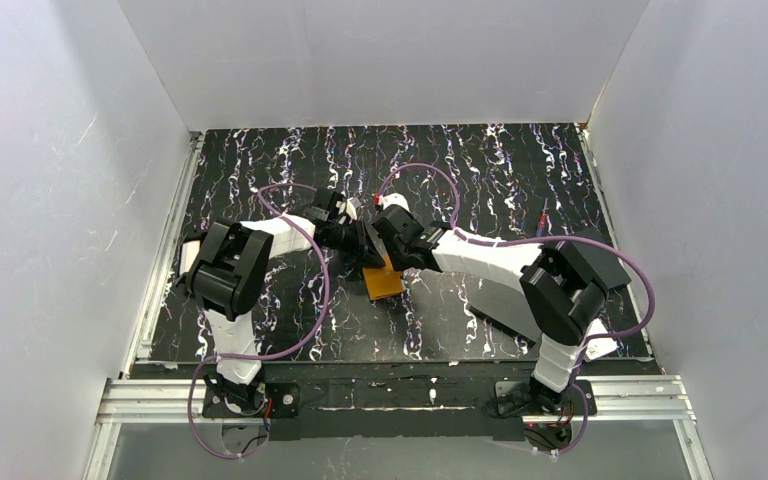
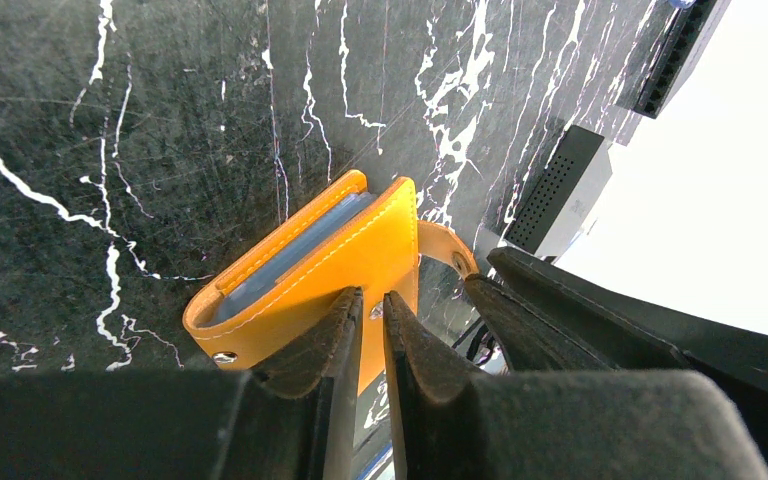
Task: Put the credit cards into the card holder
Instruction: Close the card holder at the center of the board.
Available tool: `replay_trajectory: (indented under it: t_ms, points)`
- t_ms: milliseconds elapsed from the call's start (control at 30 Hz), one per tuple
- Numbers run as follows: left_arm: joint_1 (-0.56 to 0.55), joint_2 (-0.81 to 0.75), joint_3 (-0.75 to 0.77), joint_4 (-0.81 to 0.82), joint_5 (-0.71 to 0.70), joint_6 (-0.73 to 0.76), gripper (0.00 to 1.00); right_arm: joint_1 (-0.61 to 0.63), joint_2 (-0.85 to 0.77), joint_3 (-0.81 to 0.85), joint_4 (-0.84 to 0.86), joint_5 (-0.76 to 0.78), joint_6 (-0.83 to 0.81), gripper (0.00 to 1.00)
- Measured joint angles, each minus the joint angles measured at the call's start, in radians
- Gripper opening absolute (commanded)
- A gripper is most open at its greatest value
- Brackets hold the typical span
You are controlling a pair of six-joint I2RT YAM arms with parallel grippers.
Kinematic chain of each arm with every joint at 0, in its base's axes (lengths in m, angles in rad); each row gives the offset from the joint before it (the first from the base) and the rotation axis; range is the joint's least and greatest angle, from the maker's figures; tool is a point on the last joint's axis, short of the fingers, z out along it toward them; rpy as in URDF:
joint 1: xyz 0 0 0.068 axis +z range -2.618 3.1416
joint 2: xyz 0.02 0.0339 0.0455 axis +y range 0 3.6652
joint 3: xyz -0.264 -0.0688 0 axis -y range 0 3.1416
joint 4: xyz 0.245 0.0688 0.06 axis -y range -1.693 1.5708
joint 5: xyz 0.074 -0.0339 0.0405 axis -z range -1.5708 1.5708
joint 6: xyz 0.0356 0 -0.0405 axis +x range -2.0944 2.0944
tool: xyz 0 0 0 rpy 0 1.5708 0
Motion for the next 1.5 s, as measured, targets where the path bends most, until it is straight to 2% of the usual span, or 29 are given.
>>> replay_trajectory:
  t_ms: [167,200,267,467,600,733,1100,1333,1500]
  points:
    - [0.0,0.0,0.0,0.0,0.0,0.0,0.14,0.0,0.009,0.0,-0.001,-0.006,-0.001,0.23]
    - [0.0,0.0,0.0,0.0,0.0,0.0,0.14,0.0,0.013,0.0,-0.001,-0.007,-0.001,0.18]
    - [0.0,0.0,0.0,0.0,0.0,0.0,0.14,0.0,0.021,0.0,-0.005,-0.01,-0.002,0.01]
    - [0.0,0.001,0.0,0.0,0.001,0.0,0.14,-0.008,0.02,-0.008,0.009,-0.049,-0.003,0.01]
    - [0.0,0.002,0.0,0.001,0.003,0.0,0.14,-0.066,-0.029,-0.1,0.118,-0.24,0.034,0.01]
    - [0.001,0.002,-0.003,0.007,0.006,-0.001,0.14,-0.109,-0.039,-0.161,0.208,-0.357,0.075,0.01]
    - [0.005,0.002,-0.014,0.035,0.012,-0.004,0.14,-0.167,-0.053,-0.279,0.422,-0.562,0.232,0.01]
    - [0.01,-0.018,-0.019,0.021,0.016,-0.002,0.25,-0.19,-0.055,-0.291,0.449,-0.603,0.269,0.01]
    - [0.037,-0.099,-0.032,-0.066,0.007,0.03,0.32,-0.198,-0.055,-0.291,0.451,-0.609,0.267,0.01]
